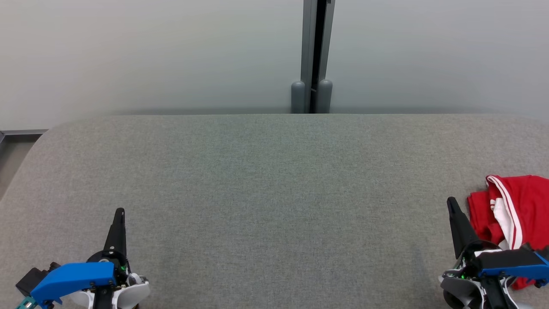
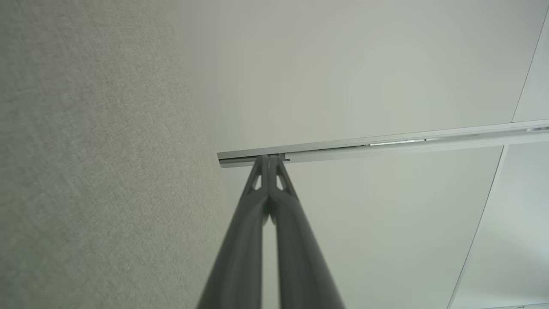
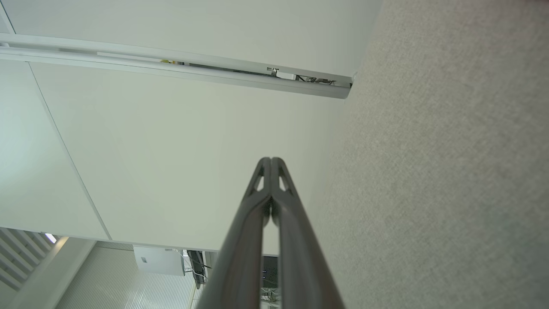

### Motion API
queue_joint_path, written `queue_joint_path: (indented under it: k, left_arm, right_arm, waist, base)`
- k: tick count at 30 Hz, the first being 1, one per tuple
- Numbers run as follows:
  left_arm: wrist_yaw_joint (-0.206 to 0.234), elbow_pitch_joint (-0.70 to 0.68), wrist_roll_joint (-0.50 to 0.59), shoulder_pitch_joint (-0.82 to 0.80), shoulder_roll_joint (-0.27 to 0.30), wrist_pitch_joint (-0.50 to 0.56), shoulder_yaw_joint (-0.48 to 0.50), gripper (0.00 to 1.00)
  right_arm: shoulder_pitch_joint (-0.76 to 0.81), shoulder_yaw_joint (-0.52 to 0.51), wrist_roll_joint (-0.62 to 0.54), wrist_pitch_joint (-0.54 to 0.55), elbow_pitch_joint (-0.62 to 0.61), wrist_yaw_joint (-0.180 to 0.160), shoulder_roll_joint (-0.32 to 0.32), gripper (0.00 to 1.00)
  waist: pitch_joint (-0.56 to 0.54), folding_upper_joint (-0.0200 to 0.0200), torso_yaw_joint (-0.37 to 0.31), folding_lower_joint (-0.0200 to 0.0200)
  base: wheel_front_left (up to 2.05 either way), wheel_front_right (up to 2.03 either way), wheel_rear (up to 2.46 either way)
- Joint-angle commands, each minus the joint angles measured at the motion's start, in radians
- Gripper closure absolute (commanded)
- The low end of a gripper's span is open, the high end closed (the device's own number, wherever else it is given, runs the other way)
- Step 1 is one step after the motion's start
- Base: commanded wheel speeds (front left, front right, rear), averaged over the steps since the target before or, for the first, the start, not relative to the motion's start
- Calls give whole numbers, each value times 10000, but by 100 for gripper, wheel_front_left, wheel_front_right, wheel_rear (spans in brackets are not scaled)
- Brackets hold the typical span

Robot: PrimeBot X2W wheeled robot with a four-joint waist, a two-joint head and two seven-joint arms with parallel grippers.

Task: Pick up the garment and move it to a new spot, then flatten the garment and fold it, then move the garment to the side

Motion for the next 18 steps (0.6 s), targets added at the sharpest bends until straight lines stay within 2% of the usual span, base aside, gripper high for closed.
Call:
queue_joint_path:
  k: [1,18]
  left_arm:
    - [-15,-96,-154,-186,26,66,37,100]
    - [-17,-289,-1231,-284,26,365,110,100]
  right_arm:
    - [106,-33,172,64,-105,4,-52,100]
    - [203,-180,1365,374,-423,4,-57,100]
  waist:
    - [-1,0,4,0]
    - [-28,0,83,0]
  base:
    - [0,0,0]
    - [0,0,0]
